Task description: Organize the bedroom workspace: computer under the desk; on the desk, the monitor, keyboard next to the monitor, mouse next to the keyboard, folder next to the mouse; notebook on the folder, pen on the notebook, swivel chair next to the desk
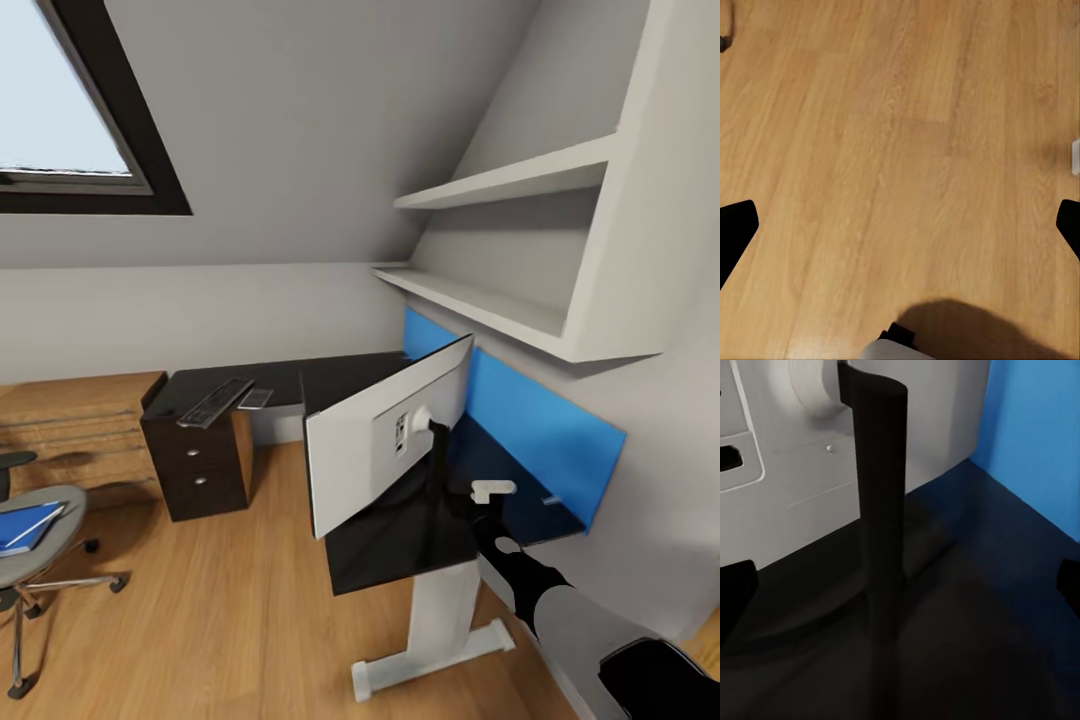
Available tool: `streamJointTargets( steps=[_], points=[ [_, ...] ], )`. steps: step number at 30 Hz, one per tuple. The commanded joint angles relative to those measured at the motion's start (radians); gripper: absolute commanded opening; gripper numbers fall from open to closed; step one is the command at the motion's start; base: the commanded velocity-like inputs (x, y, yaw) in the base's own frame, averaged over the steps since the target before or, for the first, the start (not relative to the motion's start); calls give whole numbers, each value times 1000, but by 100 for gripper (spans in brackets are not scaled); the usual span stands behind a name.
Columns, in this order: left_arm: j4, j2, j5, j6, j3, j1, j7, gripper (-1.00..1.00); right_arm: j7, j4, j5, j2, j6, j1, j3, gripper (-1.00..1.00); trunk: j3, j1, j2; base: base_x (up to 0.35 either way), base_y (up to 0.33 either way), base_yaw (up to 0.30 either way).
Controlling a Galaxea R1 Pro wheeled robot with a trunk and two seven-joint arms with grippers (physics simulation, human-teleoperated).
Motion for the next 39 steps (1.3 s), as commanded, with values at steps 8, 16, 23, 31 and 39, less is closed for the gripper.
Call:
streamJointTargets(
  steps=[8,16,23,31,39],
  points=[
    [-1,1,10,-5,-6,0,7,100,-6,0,-6,0,-3,0,8,100,-2,1,-2,212,-17,0],
    [0,0,10,-5,-6,0,8,100,-6,0,-7,-2,-3,-1,7,100,-2,1,-2,60,-49,0],
    [0,0,10,-5,-6,0,8,100,-6,0,-6,-2,-3,-1,8,100,-2,1,-2,25,11,0],
    [-4,-3,10,-6,-10,0,5,100,-7,-1,-5,-2,-2,-1,7,100,-2,1,-2,114,43,0],
    [-89,-4,10,-5,-10,0,4,100,-9,-2,-5,-2,-3,-1,8,100,-17,20,-37,6,2,0]
  ],
)
